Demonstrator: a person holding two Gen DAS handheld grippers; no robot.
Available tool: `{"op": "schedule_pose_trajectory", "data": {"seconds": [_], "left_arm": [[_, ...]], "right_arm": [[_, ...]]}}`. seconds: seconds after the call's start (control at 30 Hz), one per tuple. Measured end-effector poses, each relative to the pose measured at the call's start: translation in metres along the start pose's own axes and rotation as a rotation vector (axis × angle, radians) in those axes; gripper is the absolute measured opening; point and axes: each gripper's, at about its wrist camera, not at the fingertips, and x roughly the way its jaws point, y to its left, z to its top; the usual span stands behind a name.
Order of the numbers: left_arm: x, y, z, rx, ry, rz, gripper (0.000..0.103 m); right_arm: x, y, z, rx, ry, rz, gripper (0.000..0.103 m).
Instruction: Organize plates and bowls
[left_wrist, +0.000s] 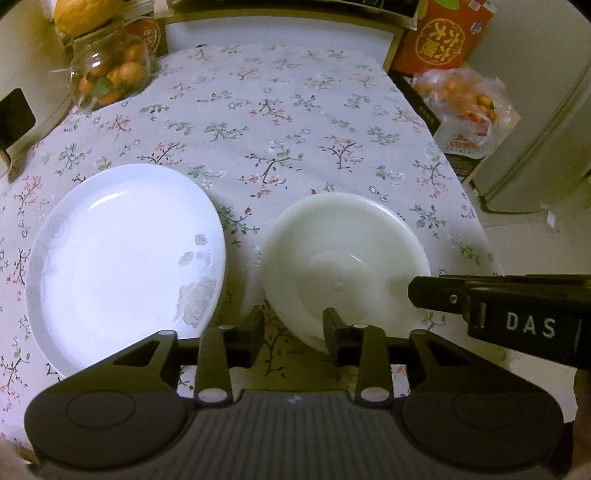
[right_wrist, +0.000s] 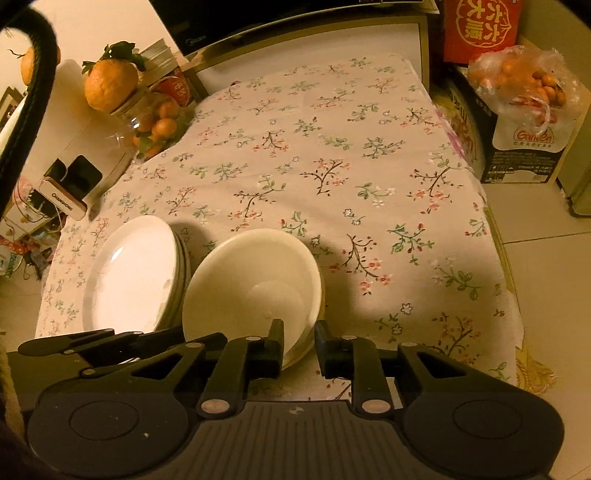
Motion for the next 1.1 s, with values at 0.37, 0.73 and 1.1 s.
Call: {"op": "schedule_pose_trajectory", "data": {"seconds": [0.37, 0.73, 1.1], "left_arm": [[-0.011, 0.011, 0.006, -0.064, -0.027, -0.026, 0.043], [-0.019, 0.036, 0.022, -0.184, -0.052, -0.101, 0.049], [-0.003, 0.031, 0.022, -0.177, -0.018, -0.171, 0.032]], "right_arm": [[-0.007, 0.000, 0.003, -0.001, -0.037, -0.003, 0.033], [-0.014, -0.014, 0.012, 0.102, -0.097, -0.011, 0.075], [-0.008, -0.015, 0.013, 0.152, -0.077, 0.005, 0.077]]}}
